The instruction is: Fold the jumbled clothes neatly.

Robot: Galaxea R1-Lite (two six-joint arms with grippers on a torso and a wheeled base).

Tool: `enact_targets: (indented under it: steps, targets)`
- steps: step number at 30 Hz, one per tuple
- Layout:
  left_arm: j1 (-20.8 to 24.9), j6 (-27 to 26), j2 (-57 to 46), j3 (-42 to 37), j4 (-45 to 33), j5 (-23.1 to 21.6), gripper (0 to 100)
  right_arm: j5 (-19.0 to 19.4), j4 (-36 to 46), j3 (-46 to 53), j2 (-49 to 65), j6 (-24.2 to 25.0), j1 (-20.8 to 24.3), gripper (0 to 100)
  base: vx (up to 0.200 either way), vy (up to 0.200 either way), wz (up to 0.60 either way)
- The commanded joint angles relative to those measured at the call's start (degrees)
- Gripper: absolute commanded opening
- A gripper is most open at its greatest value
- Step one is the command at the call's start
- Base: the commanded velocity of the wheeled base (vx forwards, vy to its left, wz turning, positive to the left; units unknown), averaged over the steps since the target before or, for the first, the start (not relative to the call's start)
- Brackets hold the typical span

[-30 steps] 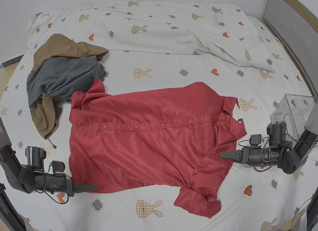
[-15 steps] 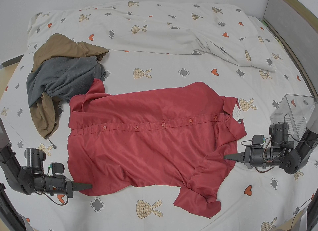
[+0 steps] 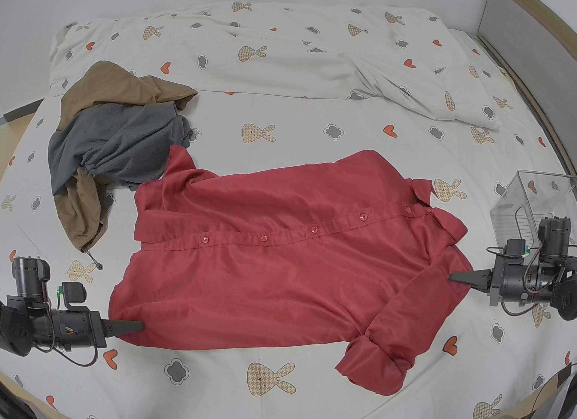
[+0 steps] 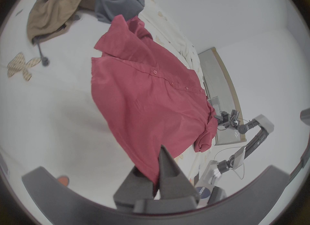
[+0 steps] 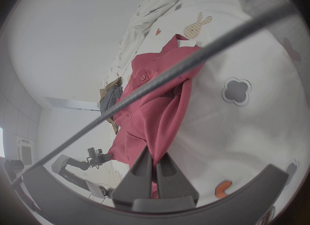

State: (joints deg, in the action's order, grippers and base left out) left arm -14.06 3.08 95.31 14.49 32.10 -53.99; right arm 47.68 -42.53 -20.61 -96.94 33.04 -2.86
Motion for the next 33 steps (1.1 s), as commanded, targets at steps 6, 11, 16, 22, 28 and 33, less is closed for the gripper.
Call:
enact_targets:
  steps: [6,11,16,22,28,33]
  targets:
    - [-4.8,1.0,-12.3,1.9,-12.7,0.1,0,0.4,10.4,5.0,9.9,-5.4,-1.0,0,0.0,0.0,0.0]
    - [-5.5,1.0,-11.0,1.4,-12.7,0.1,0,0.1,12.9,6.3,7.6,-9.5,-0.8,0,0.0,0.0,0.0]
    - [-5.4,0.9,-10.1,0.9,-12.7,0.3,100,-0.5,12.8,7.9,5.6,-11.2,-0.2,100,0.0,0.0,0.0]
    - [-6.0,0.9,-9.4,0.6,-12.7,0.5,100,-0.6,12.8,8.2,6.1,-11.5,-0.3,100,0.0,0.0,0.0]
    - [-6.2,1.0,-9.4,1.0,-12.7,0.4,100,-0.5,12.7,8.4,8.2,-11.4,-1.4,100,0.0,0.0,0.0]
    - [-5.6,1.7,-11.3,5.7,-13.9,0.4,100,-2.0,12.8,3.8,8.2,-10.7,4.7,100,0.0,0.0,0.0]
